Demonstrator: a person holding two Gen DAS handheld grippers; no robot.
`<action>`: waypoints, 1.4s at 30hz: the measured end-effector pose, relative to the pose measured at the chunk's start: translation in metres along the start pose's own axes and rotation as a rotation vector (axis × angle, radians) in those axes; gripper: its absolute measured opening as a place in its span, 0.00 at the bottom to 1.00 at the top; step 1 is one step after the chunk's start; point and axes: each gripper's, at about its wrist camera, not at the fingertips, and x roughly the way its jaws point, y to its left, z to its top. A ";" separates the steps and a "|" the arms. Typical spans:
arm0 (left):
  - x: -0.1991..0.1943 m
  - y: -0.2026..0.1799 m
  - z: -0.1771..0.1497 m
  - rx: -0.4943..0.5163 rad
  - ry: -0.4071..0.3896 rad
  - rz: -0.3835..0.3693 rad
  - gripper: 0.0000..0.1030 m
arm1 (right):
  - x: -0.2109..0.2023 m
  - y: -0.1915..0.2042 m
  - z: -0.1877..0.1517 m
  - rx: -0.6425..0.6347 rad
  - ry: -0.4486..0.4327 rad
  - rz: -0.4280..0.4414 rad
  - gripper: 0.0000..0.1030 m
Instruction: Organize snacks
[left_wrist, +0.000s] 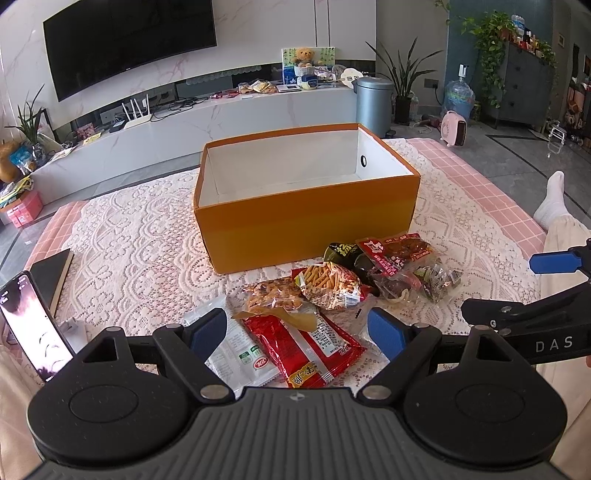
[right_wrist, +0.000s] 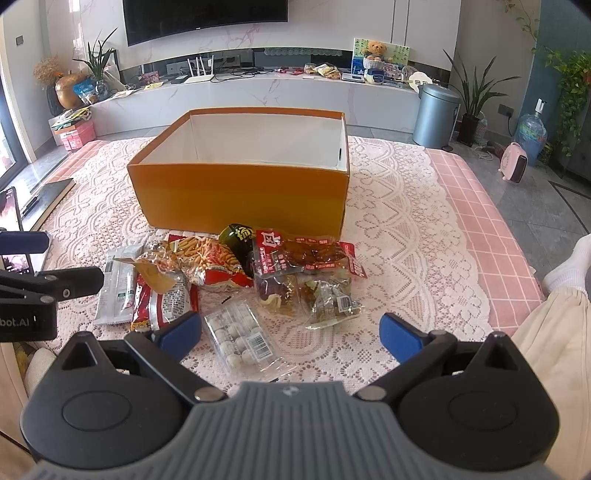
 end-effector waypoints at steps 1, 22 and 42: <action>0.000 0.000 0.000 0.000 0.003 0.000 0.98 | 0.000 0.000 0.000 0.001 0.000 0.000 0.97; 0.001 -0.001 -0.001 -0.003 0.009 -0.003 0.98 | 0.001 -0.001 0.000 0.007 0.008 0.001 0.97; 0.013 0.013 -0.002 -0.124 0.141 -0.098 0.98 | 0.011 -0.003 0.003 0.032 0.010 0.016 0.97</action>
